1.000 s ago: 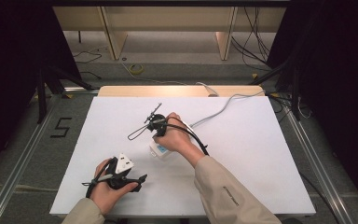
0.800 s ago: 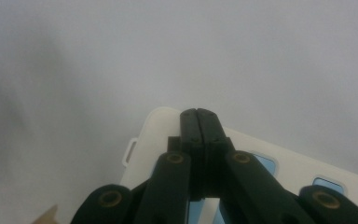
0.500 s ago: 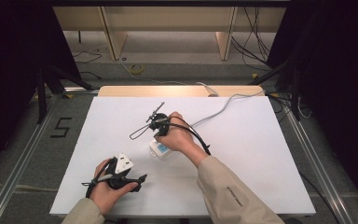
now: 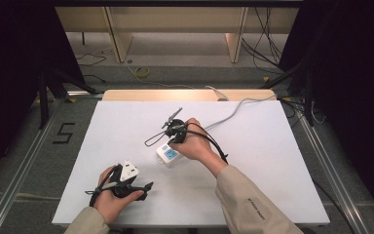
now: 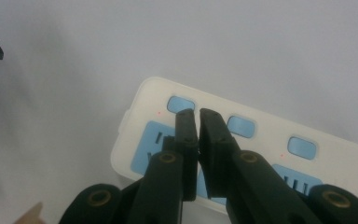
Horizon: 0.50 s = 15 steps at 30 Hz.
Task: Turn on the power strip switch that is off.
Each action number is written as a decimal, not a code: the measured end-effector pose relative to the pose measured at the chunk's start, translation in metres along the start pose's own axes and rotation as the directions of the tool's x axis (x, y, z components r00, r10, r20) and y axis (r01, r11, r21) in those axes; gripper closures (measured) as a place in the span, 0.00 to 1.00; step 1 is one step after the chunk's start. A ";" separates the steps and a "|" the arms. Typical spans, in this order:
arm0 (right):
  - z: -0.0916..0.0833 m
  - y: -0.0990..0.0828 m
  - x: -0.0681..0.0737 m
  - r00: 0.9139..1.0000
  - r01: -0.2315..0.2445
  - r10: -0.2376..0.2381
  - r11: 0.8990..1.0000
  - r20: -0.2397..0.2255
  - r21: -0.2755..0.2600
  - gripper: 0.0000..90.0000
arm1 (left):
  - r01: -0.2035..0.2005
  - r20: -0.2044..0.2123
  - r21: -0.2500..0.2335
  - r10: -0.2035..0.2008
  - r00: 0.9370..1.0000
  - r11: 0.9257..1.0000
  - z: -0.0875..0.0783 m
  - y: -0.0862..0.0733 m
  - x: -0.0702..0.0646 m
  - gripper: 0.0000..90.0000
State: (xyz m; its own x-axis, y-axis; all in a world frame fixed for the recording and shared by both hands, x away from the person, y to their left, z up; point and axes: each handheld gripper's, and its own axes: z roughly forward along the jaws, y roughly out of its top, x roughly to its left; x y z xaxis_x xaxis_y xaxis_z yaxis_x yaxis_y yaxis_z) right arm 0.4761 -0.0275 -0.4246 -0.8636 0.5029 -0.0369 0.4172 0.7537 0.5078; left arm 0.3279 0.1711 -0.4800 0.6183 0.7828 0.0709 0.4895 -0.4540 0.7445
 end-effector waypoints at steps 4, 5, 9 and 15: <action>-0.005 -0.005 -0.001 1.000 0.006 -0.006 1.000 -0.006 -0.011 0.94 | 0.002 -0.002 -0.001 -0.002 1.000 1.000 0.000 0.000 0.000 0.22; -0.006 -0.006 -0.001 1.000 0.004 -0.004 1.000 -0.009 -0.019 0.93 | 0.001 -0.002 -0.001 -0.001 1.000 1.000 0.000 0.000 0.000 0.22; -0.011 -0.013 -0.002 1.000 -0.009 0.008 0.999 -0.027 -0.047 0.92 | 0.002 -0.002 0.001 -0.002 1.000 1.000 0.000 0.000 0.000 0.22; -0.019 -0.024 -0.003 1.000 -0.009 0.007 0.998 -0.030 -0.058 0.88 | 0.001 -0.003 0.004 -0.001 1.000 1.000 -0.001 0.000 0.000 0.22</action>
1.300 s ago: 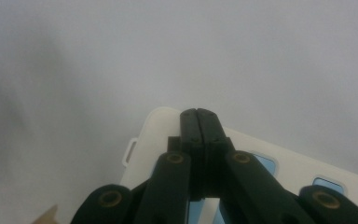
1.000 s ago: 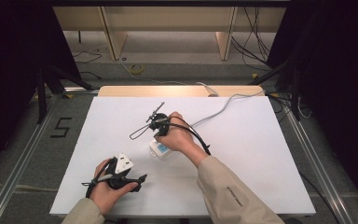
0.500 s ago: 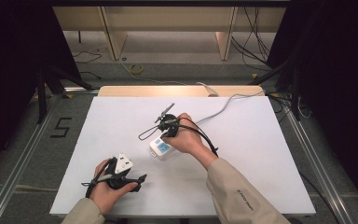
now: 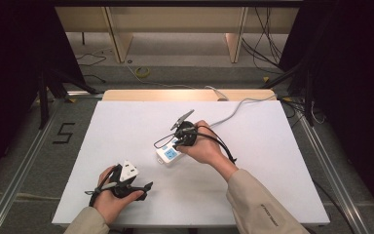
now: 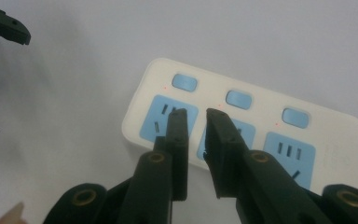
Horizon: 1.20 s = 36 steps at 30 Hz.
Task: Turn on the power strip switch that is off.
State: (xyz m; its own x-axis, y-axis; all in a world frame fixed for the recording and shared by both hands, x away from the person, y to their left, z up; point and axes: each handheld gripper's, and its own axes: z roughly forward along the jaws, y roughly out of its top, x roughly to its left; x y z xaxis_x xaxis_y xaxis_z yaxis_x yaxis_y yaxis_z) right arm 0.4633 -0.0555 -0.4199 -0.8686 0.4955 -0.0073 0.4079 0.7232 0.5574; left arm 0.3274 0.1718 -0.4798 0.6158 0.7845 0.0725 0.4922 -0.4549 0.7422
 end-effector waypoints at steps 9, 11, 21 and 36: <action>-0.021 -0.018 -0.004 1.000 -0.025 0.025 0.999 -0.007 -0.036 0.82 | -0.001 -0.002 0.002 0.001 1.000 1.000 0.000 0.000 0.000 0.22; -0.025 -0.023 -0.006 0.999 -0.034 0.034 0.998 -0.003 -0.043 0.80 | 0.000 -0.002 0.001 0.000 1.000 1.000 0.000 0.000 0.000 0.22; -0.040 -0.049 -0.012 0.996 -0.082 0.083 0.995 0.022 -0.063 0.72 | 0.000 0.001 -0.002 0.000 1.000 1.000 0.000 -0.001 0.000 0.22; -0.068 -0.088 -0.020 0.990 -0.131 0.136 0.983 0.031 -0.125 0.62 | 0.008 0.003 -0.011 -0.008 1.000 1.000 0.000 -0.001 0.000 0.21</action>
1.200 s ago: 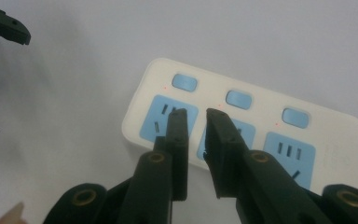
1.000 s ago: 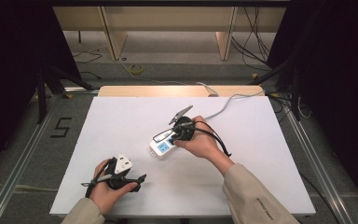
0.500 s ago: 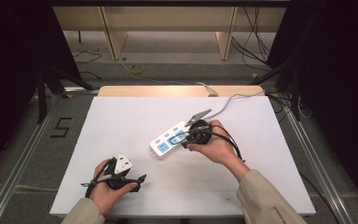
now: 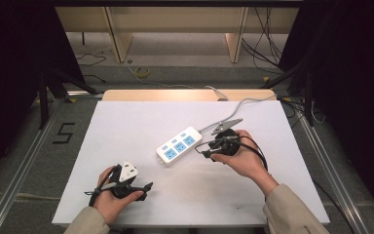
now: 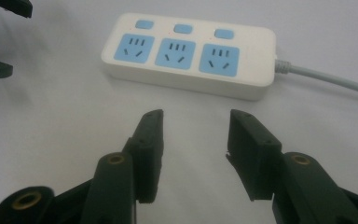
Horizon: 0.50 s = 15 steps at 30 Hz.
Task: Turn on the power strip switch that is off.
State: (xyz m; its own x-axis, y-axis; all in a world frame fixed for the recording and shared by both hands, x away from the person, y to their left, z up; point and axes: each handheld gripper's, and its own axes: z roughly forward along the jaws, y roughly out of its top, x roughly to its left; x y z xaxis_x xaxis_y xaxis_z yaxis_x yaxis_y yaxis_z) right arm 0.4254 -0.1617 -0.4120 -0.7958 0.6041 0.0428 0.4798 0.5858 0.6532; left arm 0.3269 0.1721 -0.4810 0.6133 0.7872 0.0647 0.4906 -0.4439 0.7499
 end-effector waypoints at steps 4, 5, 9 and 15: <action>-0.009 -0.015 -0.004 1.000 -0.013 0.013 1.000 0.005 -0.020 0.59 | 0.000 -0.001 0.001 0.000 1.000 1.000 0.000 0.000 0.000 0.21; -0.011 -0.017 -0.005 1.000 -0.014 0.014 1.000 0.006 -0.021 0.58 | 0.000 0.000 0.002 0.000 1.000 1.000 0.000 0.000 0.000 0.21; -0.019 -0.032 -0.008 0.999 -0.030 0.031 0.998 0.011 -0.046 0.56 | -0.001 0.002 0.002 0.001 1.000 1.000 0.000 0.000 0.000 0.21; -0.026 -0.053 -0.008 0.999 -0.024 0.025 0.998 0.023 -0.057 0.55 | 0.002 0.001 0.003 -0.002 1.000 1.000 0.000 -0.001 0.000 0.21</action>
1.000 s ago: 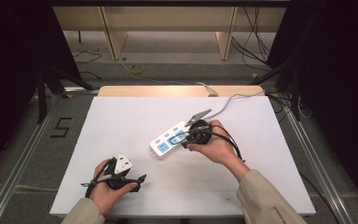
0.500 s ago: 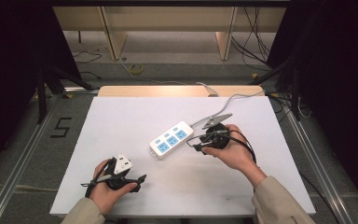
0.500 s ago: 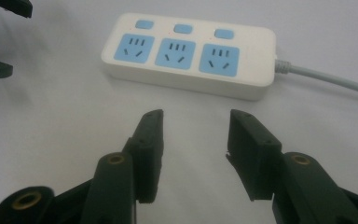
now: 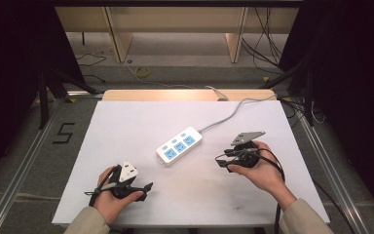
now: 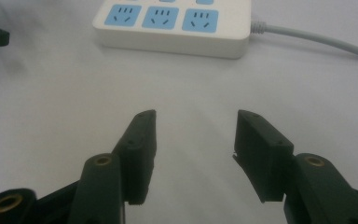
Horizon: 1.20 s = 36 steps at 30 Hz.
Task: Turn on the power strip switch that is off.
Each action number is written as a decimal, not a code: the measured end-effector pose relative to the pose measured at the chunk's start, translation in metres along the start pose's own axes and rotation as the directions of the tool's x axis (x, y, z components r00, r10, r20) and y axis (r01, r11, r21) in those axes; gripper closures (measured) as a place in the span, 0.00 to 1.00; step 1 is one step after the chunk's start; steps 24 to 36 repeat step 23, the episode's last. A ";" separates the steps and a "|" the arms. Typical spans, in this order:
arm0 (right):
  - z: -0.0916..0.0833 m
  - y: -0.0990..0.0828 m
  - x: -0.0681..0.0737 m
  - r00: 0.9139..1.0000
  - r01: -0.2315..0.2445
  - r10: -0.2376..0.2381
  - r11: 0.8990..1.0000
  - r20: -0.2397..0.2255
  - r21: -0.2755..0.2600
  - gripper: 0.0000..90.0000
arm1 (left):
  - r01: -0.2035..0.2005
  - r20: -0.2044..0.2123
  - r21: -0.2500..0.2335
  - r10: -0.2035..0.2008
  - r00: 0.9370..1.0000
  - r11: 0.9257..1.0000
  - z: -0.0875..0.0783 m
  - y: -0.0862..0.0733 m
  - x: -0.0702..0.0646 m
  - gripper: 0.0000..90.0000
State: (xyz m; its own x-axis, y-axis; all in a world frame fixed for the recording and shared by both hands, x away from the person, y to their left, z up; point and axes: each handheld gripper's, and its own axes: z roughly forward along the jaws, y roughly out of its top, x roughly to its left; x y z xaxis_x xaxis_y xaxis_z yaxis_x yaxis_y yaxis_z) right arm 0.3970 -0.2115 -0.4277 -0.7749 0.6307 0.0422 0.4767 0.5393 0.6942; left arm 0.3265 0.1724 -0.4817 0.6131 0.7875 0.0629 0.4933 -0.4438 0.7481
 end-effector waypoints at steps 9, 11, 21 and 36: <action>-0.016 -0.037 -0.003 1.000 -0.025 0.026 0.999 0.013 -0.047 0.52 | 0.003 -0.001 0.000 -0.003 1.000 1.000 0.001 -0.001 0.001 0.21; -0.020 -0.044 -0.002 1.000 -0.028 0.029 0.998 0.013 -0.058 0.52 | 0.003 -0.001 0.002 -0.003 1.000 1.000 0.001 -0.001 0.001 0.21; -0.025 -0.066 0.001 0.999 -0.031 0.033 0.993 0.018 -0.117 0.50 | 0.004 -0.006 0.001 -0.004 1.000 1.000 0.002 -0.001 0.003 0.20; -0.025 -0.066 0.001 0.999 -0.035 0.037 0.992 0.016 -0.119 0.50 | 0.002 -0.004 0.009 -0.002 1.000 1.000 0.002 -0.002 0.004 0.20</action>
